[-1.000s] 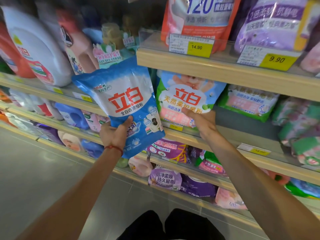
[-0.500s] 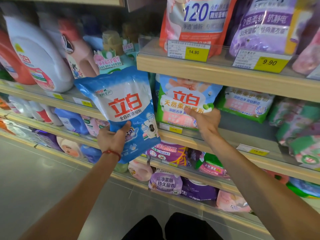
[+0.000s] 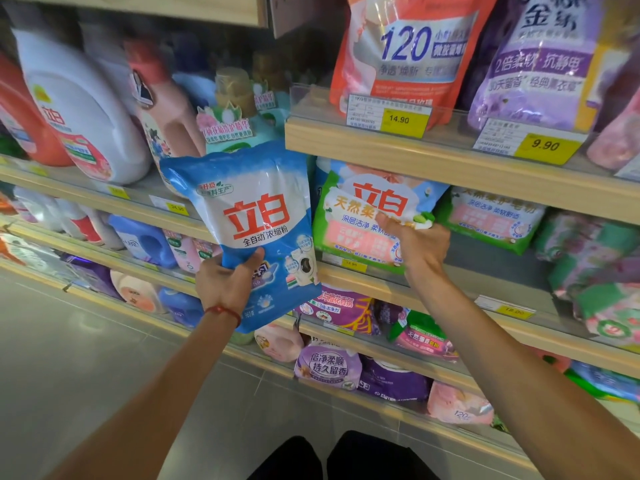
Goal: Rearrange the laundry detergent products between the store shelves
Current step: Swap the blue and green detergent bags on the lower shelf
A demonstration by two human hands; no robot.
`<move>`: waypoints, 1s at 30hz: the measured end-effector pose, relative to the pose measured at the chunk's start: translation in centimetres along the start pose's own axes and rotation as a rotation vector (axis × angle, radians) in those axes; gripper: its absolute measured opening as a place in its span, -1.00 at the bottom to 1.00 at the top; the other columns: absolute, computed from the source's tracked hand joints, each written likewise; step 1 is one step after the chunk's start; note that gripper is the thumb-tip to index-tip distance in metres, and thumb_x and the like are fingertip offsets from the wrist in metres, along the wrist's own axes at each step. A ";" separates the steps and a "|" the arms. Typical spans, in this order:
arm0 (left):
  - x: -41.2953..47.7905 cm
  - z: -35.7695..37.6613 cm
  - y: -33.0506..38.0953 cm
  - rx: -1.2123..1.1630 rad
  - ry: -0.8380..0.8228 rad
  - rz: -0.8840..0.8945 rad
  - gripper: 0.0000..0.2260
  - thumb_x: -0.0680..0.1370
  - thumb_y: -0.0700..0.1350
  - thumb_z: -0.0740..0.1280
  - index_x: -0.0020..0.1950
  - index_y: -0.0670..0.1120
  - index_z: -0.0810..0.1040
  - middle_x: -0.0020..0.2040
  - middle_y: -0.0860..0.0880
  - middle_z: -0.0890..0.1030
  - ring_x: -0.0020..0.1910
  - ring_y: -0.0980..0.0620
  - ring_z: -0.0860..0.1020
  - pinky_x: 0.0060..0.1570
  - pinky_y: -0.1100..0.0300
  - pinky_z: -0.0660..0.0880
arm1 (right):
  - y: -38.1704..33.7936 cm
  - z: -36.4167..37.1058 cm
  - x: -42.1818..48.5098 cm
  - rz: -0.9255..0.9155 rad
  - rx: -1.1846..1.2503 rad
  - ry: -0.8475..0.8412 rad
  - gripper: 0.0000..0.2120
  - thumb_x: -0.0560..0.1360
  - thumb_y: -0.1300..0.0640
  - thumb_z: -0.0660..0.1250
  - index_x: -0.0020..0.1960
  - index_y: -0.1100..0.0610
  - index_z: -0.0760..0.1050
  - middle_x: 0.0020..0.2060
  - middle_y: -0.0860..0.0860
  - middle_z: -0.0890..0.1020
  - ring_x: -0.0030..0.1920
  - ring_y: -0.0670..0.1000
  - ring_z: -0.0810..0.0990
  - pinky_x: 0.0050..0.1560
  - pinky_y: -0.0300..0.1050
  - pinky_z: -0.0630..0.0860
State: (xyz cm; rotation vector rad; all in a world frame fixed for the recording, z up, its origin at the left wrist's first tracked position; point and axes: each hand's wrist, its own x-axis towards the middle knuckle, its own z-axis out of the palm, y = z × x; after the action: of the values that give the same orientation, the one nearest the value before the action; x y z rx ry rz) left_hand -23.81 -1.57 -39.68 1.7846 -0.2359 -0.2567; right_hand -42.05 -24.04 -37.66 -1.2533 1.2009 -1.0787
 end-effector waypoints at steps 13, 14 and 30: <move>-1.4 -3.3 1.4 0.162 0.022 -0.017 -0.73 0.45 0.11 0.54 -0.34 0.06 0.56 -0.33 -0.08 0.65 -0.20 -0.19 0.65 -0.12 -0.07 0.61 | -2.7 -1.6 -5.9 0.175 -0.053 -0.129 -0.69 0.23 0.03 0.74 -0.19 0.04 0.64 -0.40 -0.27 0.71 -0.43 -0.31 0.65 -0.45 -0.32 0.49; -1.6 -3.7 1.6 0.168 0.018 -0.025 -0.74 0.45 0.10 0.54 -0.33 0.03 0.57 -0.31 -0.10 0.65 -0.19 -0.21 0.65 -0.12 -0.06 0.61 | -2.8 -1.9 -6.6 0.188 -0.063 -0.131 -0.70 0.23 0.04 0.74 -0.19 0.04 0.65 -0.39 -0.27 0.72 -0.42 -0.31 0.65 -0.42 -0.29 0.50; -6.7 -7.0 3.7 0.244 -0.110 -0.060 -0.70 0.46 0.17 0.52 -0.20 -0.06 0.64 -0.19 -0.19 0.70 -0.10 -0.25 0.67 -0.01 -0.12 0.62 | -0.7 -10.1 -16.3 0.236 -0.197 -0.093 -0.69 0.19 0.06 0.76 -0.16 -0.04 0.71 -0.21 -0.13 0.79 -0.16 -0.07 0.78 -0.10 -0.04 0.69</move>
State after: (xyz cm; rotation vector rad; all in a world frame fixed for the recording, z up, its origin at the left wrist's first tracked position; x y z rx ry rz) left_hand -28.23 6.12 -34.21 2.0237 -0.3029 -0.3826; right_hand -53.60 -8.85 -35.59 -1.2589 1.3703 -0.7363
